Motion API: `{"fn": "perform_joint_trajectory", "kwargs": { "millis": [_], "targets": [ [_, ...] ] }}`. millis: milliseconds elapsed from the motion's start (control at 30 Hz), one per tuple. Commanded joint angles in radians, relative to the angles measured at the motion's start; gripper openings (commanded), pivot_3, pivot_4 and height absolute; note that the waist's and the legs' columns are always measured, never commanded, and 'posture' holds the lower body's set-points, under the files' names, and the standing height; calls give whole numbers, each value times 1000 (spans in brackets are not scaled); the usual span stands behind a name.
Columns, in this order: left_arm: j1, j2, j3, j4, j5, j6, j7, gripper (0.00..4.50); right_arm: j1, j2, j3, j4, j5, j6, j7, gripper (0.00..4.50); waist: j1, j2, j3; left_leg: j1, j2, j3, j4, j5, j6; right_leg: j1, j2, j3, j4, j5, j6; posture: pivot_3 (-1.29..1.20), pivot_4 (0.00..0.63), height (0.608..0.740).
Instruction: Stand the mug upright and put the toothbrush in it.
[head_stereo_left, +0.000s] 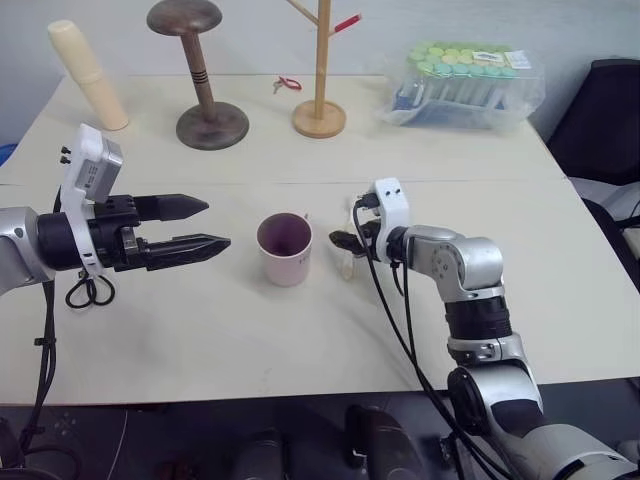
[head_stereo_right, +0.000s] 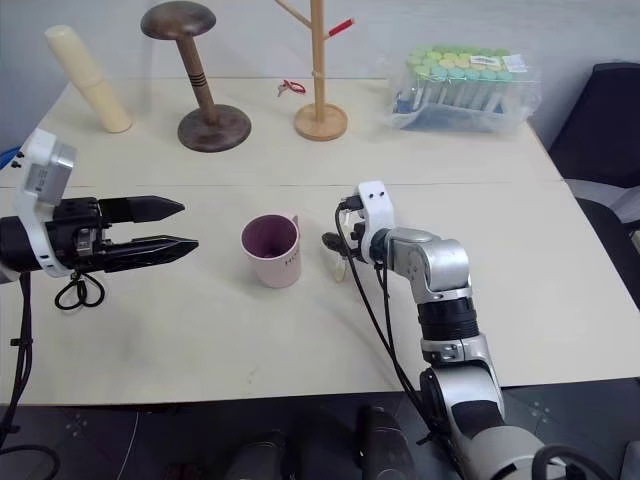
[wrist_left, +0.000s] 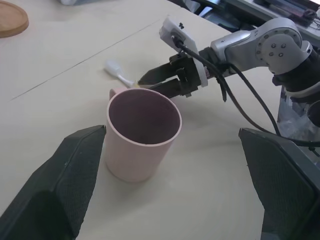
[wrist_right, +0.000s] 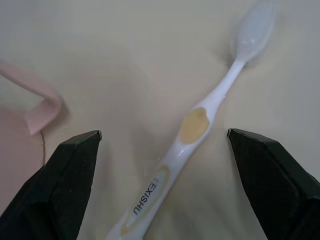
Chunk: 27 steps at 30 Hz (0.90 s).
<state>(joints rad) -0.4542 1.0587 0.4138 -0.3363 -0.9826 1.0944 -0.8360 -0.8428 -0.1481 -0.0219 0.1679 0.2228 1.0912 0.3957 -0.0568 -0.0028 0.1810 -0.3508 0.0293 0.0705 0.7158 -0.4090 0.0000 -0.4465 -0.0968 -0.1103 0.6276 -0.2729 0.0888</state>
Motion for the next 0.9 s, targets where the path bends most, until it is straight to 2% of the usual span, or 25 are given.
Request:
{"fn": "perform_joint_trajectory", "kwargs": {
  "millis": [33,133,333,433,533,633,767,900],
  "targets": [
    [-16,-2,28,-18,-20,-25,1,4500,-16,0,37,41,-9,-37,0,4036,-3,0,0,0,0,0,0,0,0,0,0,0,0,0,0,0,150,740],
    [-11,-6,34,-29,-29,-24,8,4500,-13,-5,49,89,-22,-79,-2,3306,-4,0,0,0,0,0,0,0,0,0,0,0,0,0,0,0,150,740],
    [-3,-6,45,-35,-41,-23,16,4500,-17,-5,67,145,-43,-146,-1,1136,-6,0,0,1,1,0,0,0,-1,0,0,0,0,0,0,0,150,740],
    [-2,-1,48,-34,-45,-24,16,4500,-17,-6,67,161,-45,-159,-4,271,-6,0,0,1,1,0,0,0,-1,0,1,0,0,0,0,0,150,740],
    [-3,-2,57,-30,-56,-19,22,4500,-22,-5,16,163,-35,-189,-40,179,-2,-1,-1,1,1,0,0,0,-1,1,0,1,0,0,0,0,150,740],
    [7,-5,66,-33,-65,-15,27,4500,-38,23,-87,123,3,-341,-98,179,3,0,0,0,0,-1,1,0,-1,1,0,0,0,0,0,0,150,740],
    [38,-8,89,-38,-76,-10,39,4500,-49,85,-147,-9,93,-492,-69,179,-3,1,0,0,0,-1,0,0,-1,0,0,0,0,0,0,0,150,740],
    [39,-26,111,-25,-94,-10,72,4500,-37,205,-154,-141,246,-462,-49,179,-15,1,0,0,2,-2,-1,1,-1,-1,1,0,0,0,0,0,150,740]
  ]
}}
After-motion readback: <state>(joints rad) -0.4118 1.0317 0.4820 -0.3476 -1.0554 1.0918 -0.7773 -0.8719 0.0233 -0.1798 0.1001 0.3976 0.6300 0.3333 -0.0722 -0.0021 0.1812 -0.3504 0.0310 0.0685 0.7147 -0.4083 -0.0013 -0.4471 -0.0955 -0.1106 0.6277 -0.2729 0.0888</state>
